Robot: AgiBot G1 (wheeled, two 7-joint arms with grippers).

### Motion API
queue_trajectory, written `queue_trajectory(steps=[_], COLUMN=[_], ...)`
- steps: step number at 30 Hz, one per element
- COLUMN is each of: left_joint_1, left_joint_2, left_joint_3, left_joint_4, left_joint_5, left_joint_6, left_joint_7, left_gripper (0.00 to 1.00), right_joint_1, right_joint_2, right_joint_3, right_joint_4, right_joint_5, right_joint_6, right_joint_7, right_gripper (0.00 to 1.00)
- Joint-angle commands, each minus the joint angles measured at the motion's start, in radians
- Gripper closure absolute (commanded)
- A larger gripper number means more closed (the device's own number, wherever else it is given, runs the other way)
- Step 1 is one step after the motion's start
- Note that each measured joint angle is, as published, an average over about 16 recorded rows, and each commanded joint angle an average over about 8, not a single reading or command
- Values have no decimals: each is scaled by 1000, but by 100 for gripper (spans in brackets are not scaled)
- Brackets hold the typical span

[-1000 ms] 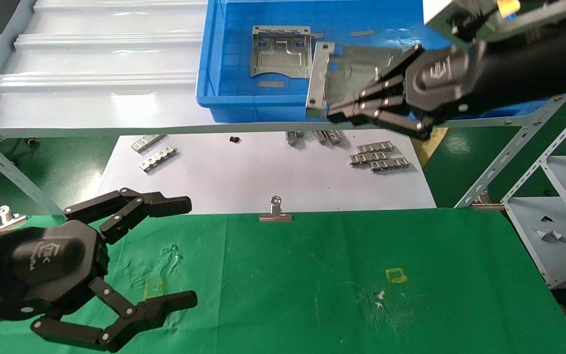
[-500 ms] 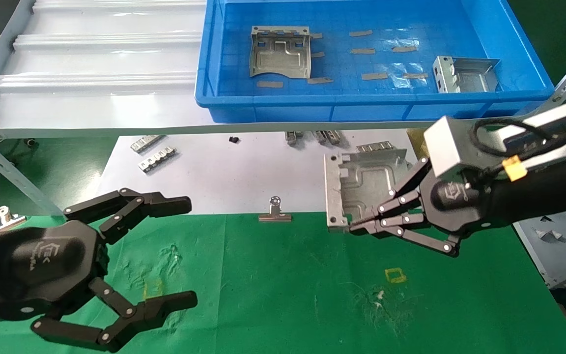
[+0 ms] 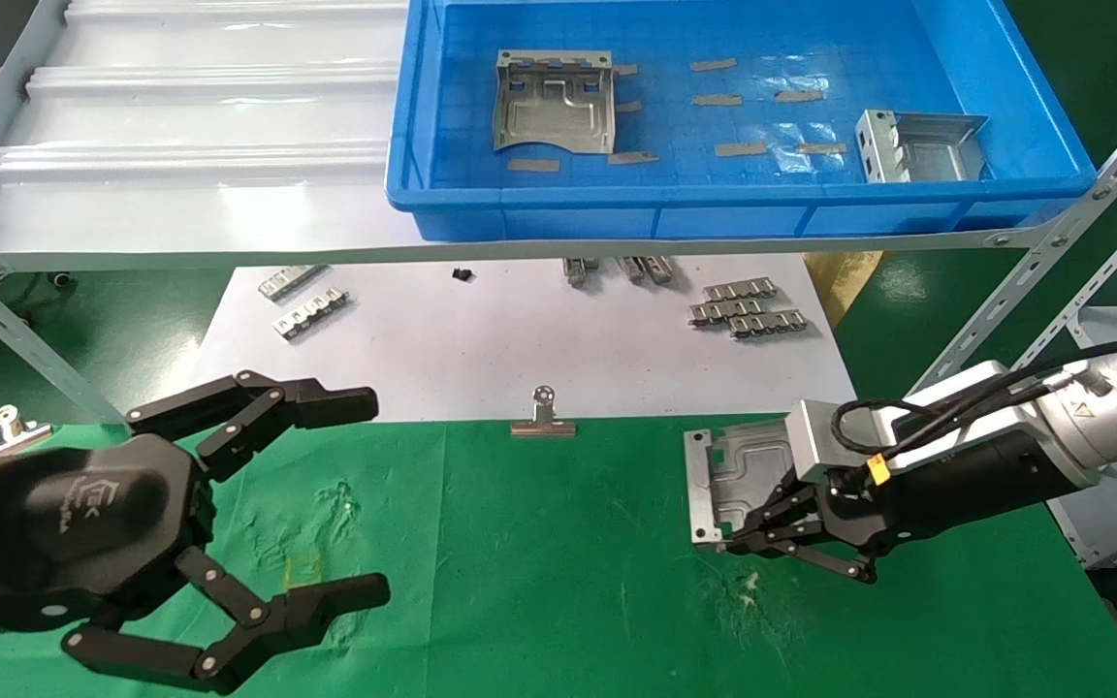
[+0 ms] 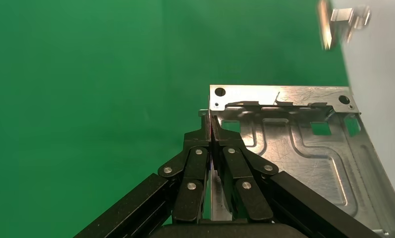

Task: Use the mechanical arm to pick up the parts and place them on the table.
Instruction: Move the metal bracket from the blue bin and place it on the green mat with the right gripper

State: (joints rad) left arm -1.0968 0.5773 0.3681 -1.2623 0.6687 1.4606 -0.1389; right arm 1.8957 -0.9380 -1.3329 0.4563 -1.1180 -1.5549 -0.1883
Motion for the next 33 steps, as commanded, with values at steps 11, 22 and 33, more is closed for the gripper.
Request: queue_trajectory(steps=[11,22,33], left_joint_1=[0,0,0], left_joint_2=[0,0,0], left_joint_3=[0,0,0], left_joint_4=[0,0,0], left_joint_5=[0,0,0], left_joint_6=[0,0,0], left_joint_7=[0,0,0], left_gripper=[0,0,0], right_joint_1=[-32,-40,-46], right_joint_2=[-108,-164,-198], right_joint_3=[-61,-82,-90], right_joint_4=[-242,-348,-400], right_joint_5=[-87,-120,-135], right_joint_6=[2,67,111], right_joint_7=[-188,-285,-311], right_gripper=[100,92,0])
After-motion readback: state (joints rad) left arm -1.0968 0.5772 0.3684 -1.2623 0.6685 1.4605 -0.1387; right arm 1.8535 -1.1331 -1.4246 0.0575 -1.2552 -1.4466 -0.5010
